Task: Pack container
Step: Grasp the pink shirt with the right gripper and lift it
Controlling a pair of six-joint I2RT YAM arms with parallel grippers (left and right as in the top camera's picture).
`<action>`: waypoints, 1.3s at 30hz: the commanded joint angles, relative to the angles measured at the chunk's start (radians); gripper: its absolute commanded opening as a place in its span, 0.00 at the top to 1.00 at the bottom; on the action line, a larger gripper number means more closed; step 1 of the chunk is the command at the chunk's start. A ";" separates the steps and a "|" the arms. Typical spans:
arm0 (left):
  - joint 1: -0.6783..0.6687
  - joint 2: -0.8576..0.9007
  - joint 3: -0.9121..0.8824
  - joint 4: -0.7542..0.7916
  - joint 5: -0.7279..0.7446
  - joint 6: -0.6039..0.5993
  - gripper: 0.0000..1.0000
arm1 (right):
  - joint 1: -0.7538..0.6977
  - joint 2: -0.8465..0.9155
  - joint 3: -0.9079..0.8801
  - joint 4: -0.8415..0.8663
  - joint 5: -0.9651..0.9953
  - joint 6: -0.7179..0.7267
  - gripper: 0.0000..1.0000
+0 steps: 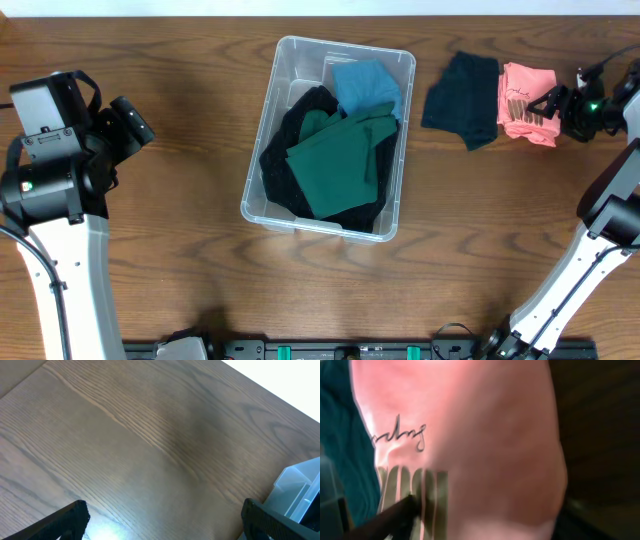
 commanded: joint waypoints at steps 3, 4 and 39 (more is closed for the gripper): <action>0.003 0.005 -0.004 -0.002 -0.012 0.020 0.02 | 0.004 0.073 -0.019 -0.016 0.039 0.026 0.55; 0.003 0.005 -0.004 -0.002 -0.012 0.020 0.02 | 0.003 0.073 -0.019 -0.019 0.039 0.031 0.56; 0.003 0.005 -0.004 -0.002 -0.012 0.020 0.02 | -0.119 0.251 -0.021 -0.069 -0.263 -0.072 0.09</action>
